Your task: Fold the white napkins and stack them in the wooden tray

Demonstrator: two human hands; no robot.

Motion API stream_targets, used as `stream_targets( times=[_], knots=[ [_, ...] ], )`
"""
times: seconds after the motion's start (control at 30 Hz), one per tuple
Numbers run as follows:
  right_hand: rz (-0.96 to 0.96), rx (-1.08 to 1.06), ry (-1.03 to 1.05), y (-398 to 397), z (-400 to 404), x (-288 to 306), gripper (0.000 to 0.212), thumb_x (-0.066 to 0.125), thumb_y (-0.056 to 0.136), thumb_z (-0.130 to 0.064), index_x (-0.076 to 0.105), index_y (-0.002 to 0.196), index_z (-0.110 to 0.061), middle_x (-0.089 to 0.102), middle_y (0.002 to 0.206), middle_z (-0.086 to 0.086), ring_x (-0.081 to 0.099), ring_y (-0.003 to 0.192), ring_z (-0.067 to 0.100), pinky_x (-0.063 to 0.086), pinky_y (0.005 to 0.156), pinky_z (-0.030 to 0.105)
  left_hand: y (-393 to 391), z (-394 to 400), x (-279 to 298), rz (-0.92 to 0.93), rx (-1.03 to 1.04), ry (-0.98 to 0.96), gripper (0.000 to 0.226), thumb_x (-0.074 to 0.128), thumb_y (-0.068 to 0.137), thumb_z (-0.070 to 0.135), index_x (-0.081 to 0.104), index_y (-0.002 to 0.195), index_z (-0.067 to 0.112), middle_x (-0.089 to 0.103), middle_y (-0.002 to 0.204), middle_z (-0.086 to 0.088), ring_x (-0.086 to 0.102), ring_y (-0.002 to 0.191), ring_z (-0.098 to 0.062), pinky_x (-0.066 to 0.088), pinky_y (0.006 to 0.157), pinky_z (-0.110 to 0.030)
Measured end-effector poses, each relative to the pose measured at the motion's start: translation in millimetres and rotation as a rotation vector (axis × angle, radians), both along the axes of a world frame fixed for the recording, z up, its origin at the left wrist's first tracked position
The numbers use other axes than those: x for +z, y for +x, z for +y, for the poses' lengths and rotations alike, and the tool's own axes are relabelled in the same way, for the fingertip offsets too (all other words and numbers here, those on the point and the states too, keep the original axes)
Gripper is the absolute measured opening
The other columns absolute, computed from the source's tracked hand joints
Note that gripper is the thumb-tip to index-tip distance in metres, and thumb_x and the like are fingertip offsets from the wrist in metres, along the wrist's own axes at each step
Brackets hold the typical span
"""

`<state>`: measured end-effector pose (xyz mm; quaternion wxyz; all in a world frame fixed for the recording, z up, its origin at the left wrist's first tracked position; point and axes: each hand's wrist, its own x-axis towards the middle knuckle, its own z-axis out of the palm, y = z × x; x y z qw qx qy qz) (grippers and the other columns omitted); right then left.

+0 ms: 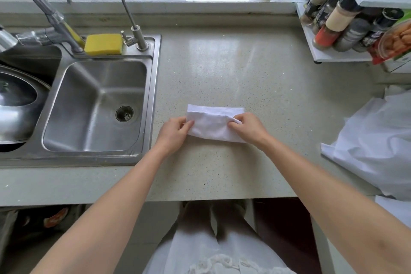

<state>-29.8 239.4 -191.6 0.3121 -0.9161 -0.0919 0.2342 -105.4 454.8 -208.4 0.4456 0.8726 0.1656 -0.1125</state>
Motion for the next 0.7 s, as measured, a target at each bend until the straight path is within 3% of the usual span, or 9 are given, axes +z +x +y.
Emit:
stream_targets(
  times=[0.17, 0.33, 0.47, 0.7],
  knots=[
    [-0.158, -0.151, -0.140, 2.1, -4.1, -8.5, 0.034, 0.051, 0.088, -0.017, 0.035, 0.059, -0.017, 0.045, 0.061, 0.007, 0.044, 0.066, 0.028, 0.026, 0.055, 0.033, 17.7, -12.9, -4.8, 0.015, 0.062, 0.327, 0.039, 0.036, 0.101, 0.031, 0.059, 0.082, 0.007, 0.061, 0.078, -0.008, 0.054, 0.072, -0.027, 0.033, 0.058, -0.034],
    [-0.249, -0.110, -0.258, 7.9, 3.8, -18.8, 0.012, 0.044, 0.096, -0.017, 0.051, 0.089, -0.010, 0.064, 0.094, 0.018, 0.058, 0.084, 0.036, 0.031, 0.062, 0.033, 34.0, -22.5, -6.4, 0.101, 0.099, 0.475, 0.037, 0.032, 0.100, 0.024, 0.062, 0.097, 0.002, 0.065, 0.099, -0.018, 0.058, 0.091, -0.036, 0.041, 0.069, -0.037],
    [-0.369, 0.051, -0.403, 6.5, 12.1, -23.3, 0.019, 0.033, 0.100, -0.013, 0.048, 0.109, -0.005, 0.065, 0.087, 0.017, 0.061, 0.075, 0.033, 0.036, 0.056, 0.034, 34.6, -25.1, -10.5, 0.105, 0.131, 0.493, 0.032, 0.034, 0.098, 0.020, 0.058, 0.103, 0.000, 0.063, 0.101, -0.021, 0.058, 0.090, -0.037, 0.041, 0.069, -0.037],
    [-0.373, 0.091, -0.526, 12.6, 17.0, -31.4, 0.015, 0.037, 0.099, -0.005, 0.046, 0.111, -0.007, 0.056, 0.066, 0.005, 0.047, 0.054, 0.021, 0.034, 0.048, 0.029, 37.7, -29.2, -6.3, 0.147, 0.107, 0.554, 0.034, 0.037, 0.099, 0.025, 0.058, 0.108, -0.001, 0.063, 0.102, -0.022, 0.060, 0.092, -0.037, 0.041, 0.068, -0.036]
  ],
)
